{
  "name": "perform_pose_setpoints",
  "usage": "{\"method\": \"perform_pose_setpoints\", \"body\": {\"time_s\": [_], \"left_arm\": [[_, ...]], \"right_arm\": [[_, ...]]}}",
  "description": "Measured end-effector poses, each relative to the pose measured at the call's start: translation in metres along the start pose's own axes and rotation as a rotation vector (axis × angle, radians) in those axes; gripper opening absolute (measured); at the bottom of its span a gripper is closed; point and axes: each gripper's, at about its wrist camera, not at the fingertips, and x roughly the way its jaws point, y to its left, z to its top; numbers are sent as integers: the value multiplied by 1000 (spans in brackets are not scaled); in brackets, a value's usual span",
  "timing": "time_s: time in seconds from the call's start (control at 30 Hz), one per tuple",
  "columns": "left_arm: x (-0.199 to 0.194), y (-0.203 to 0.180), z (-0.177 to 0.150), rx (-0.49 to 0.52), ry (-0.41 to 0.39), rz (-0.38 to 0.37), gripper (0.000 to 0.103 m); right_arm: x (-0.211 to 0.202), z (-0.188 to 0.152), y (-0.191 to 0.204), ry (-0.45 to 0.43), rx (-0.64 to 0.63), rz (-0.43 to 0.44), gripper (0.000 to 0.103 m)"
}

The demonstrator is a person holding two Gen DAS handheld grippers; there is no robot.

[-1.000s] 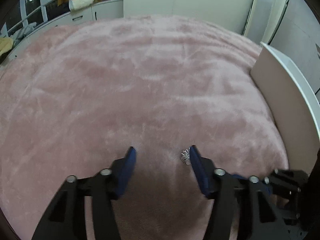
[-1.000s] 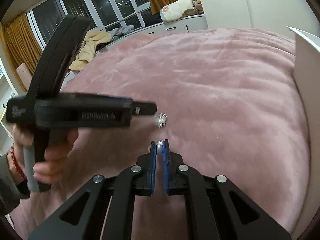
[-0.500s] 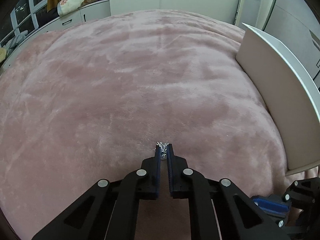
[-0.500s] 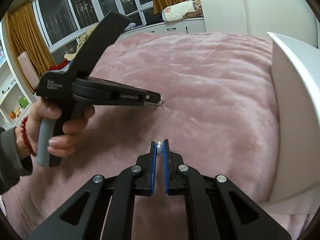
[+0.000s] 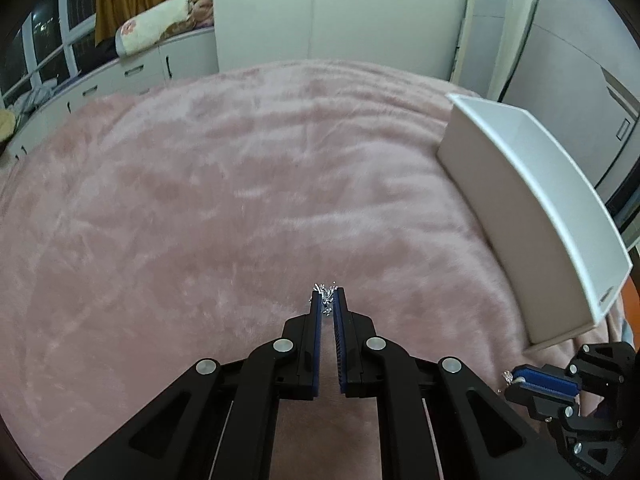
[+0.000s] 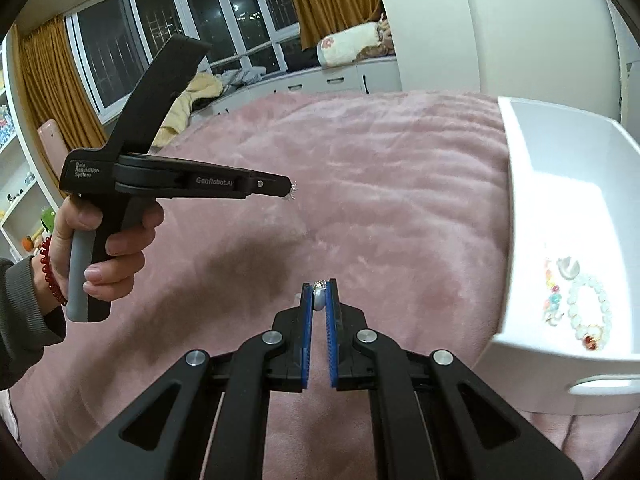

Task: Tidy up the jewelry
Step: 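Carry the silver charm into the white box and open the left tool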

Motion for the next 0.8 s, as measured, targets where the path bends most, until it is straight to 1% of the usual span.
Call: {"method": "perform_pose_setpoints", "body": {"time_s": [0.2,0.4,0.6,0.8], "left_arm": [[-29,-12,12,5,-42,10,11],[-55,-35,19,42,-90,2,11],[-73,-66,27,88,-128,-23,11],[-77,-89,30,103,-139,-46,11]], "right_arm": [[-18,13,3,-31,6,-5,7],[-42,24,-7,-67,7,-46,7],[-72,35,-36,-114,46,-88,7],[-94,38,-66,-135,68,-134,7]]}}
